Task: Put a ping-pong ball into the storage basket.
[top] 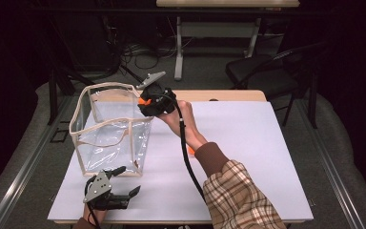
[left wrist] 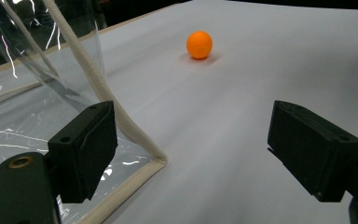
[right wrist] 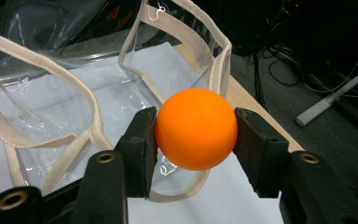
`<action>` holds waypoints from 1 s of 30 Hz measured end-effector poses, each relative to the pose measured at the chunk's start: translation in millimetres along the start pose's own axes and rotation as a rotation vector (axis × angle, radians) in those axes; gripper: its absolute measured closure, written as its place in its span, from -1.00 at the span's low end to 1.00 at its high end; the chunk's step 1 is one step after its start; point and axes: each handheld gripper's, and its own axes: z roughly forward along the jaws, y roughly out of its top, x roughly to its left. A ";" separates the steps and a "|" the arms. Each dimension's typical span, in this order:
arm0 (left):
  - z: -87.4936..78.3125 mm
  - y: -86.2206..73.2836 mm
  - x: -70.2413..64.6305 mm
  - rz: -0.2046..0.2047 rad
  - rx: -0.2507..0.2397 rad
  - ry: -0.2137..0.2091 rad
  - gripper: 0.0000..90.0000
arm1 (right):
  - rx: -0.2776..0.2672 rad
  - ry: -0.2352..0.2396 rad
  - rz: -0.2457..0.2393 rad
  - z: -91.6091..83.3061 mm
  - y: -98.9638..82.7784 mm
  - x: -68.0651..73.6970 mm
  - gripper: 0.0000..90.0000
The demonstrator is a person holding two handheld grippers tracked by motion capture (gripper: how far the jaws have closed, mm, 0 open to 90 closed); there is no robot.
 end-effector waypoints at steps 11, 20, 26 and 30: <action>-0.2 -2.4 4.4 -0.030 -0.005 0.003 -0.65 | 0.021 0.040 0.005 13.5 2.4 0.6 0.13; 1.5 -2.5 4.1 -0.023 0.004 0.000 -0.65 | 0.024 0.052 0.005 18.3 11.3 3.5 0.13; -0.2 -3.1 5.2 -0.033 -0.004 0.002 -0.65 | 0.027 0.078 0.013 25.3 15.5 11.5 0.13; 0.1 -3.0 5.0 -0.025 -0.003 -0.002 -0.65 | 0.037 0.073 -0.015 28.1 18.3 15.6 0.13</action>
